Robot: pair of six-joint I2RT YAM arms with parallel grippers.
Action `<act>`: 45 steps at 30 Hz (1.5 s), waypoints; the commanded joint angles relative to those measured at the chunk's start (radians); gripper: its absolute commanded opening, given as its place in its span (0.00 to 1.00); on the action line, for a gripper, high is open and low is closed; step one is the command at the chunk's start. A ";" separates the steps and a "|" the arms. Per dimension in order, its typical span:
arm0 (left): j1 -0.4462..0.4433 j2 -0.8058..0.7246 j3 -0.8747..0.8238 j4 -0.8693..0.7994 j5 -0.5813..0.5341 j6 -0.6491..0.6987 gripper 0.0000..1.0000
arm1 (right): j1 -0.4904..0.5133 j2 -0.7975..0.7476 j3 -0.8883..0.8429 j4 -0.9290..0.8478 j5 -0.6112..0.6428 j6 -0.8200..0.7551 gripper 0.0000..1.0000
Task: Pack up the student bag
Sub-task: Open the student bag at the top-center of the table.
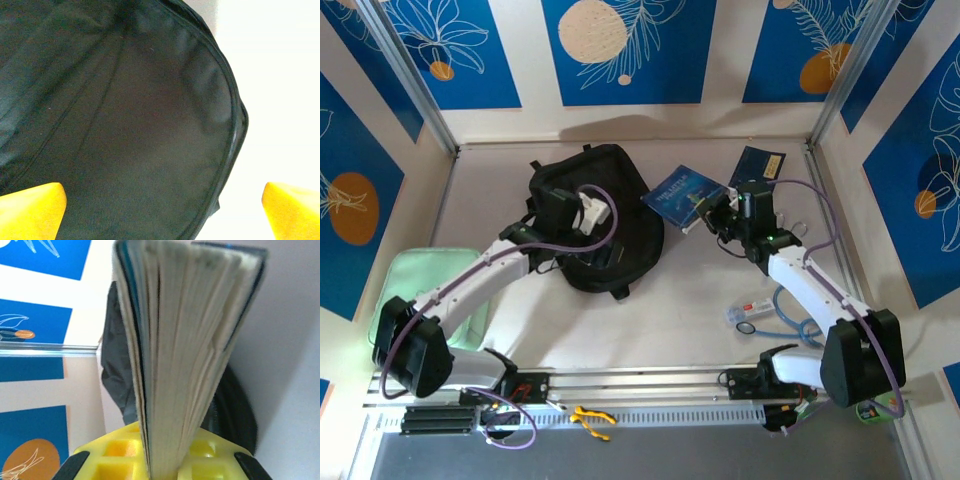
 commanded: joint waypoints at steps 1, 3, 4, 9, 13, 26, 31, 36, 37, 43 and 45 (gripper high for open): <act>-0.023 0.066 0.056 -0.228 -0.025 0.272 0.94 | -0.033 -0.044 -0.013 0.010 -0.024 -0.020 0.00; -0.037 0.118 0.088 -0.292 -0.023 0.322 0.89 | -0.049 -0.050 -0.017 0.006 -0.033 -0.020 0.00; -0.045 0.145 0.102 -0.319 -0.022 0.349 0.87 | -0.053 -0.053 -0.017 0.001 -0.034 -0.021 0.00; -0.065 0.258 0.177 -0.392 -0.015 0.423 0.75 | -0.053 -0.067 -0.013 -0.027 -0.014 -0.031 0.00; -0.086 0.326 0.233 -0.399 -0.010 0.441 0.68 | -0.048 -0.072 -0.023 -0.029 -0.008 -0.021 0.00; -0.118 0.434 0.300 -0.485 -0.147 0.513 0.55 | -0.048 -0.075 -0.036 -0.034 0.000 -0.011 0.00; -0.126 0.431 0.298 -0.465 -0.197 0.531 0.55 | -0.049 -0.073 -0.039 -0.032 -0.002 -0.008 0.00; -0.136 0.412 0.314 -0.444 -0.303 0.550 0.37 | -0.054 -0.079 -0.042 -0.039 -0.002 -0.003 0.00; -0.137 0.403 0.320 -0.442 -0.312 0.552 0.33 | -0.057 -0.084 -0.043 -0.041 0.000 -0.003 0.00; -0.135 0.334 0.354 -0.433 -0.299 0.527 0.18 | -0.092 -0.125 -0.045 -0.083 0.032 -0.018 0.00; -0.134 0.325 0.366 -0.429 -0.315 0.508 0.13 | -0.110 -0.145 -0.047 -0.110 0.053 -0.027 0.00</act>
